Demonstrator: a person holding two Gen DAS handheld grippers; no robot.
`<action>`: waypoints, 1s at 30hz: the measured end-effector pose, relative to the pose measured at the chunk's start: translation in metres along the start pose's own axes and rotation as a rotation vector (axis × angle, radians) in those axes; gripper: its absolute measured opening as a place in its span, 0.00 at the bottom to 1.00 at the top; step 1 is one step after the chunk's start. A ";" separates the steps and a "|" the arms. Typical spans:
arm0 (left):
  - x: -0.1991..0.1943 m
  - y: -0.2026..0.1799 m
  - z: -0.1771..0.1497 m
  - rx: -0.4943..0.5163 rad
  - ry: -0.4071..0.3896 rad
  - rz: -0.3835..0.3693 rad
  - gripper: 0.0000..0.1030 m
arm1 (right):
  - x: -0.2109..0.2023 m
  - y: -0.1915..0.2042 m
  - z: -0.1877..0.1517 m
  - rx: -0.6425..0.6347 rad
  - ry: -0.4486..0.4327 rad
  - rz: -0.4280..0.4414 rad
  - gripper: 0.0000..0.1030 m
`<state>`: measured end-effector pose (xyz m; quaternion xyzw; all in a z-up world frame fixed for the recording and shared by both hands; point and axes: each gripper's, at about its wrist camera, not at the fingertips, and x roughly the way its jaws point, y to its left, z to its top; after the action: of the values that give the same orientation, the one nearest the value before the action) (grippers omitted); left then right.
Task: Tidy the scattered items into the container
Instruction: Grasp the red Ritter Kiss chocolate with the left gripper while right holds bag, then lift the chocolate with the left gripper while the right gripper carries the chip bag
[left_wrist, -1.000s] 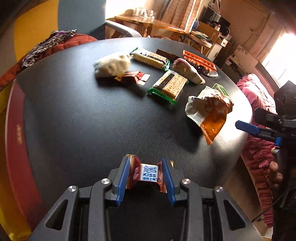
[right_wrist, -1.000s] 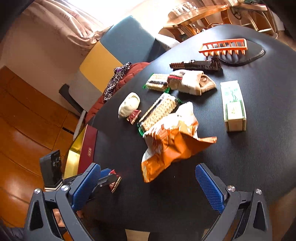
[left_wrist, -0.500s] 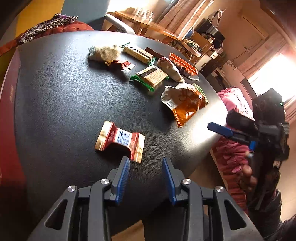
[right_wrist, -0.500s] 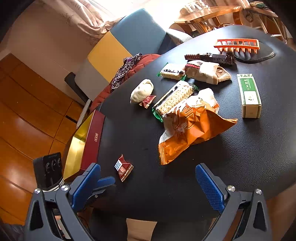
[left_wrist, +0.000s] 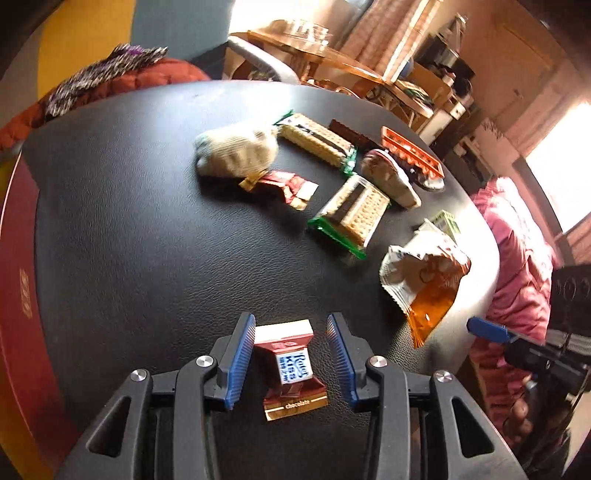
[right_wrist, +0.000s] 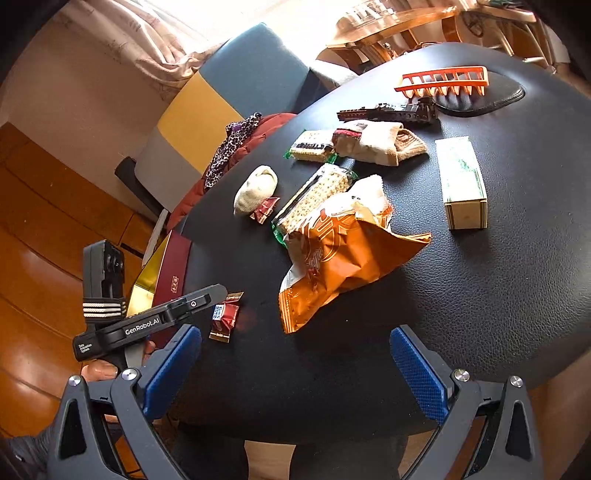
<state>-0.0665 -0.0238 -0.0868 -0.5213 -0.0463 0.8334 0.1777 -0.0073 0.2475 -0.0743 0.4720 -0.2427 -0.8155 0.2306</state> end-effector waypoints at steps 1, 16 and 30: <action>-0.003 -0.003 -0.003 0.018 0.001 0.027 0.40 | -0.001 0.000 0.001 -0.005 -0.004 -0.003 1.00; 0.002 -0.009 -0.023 -0.008 0.007 0.112 0.40 | 0.001 0.010 0.014 -0.024 -0.146 -0.212 0.99; 0.017 -0.008 -0.018 -0.001 -0.019 0.112 0.40 | 0.045 -0.007 0.046 0.086 -0.119 -0.301 0.91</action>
<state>-0.0556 -0.0118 -0.1073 -0.5151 -0.0191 0.8470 0.1302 -0.0688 0.2342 -0.0880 0.4631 -0.2170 -0.8564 0.0705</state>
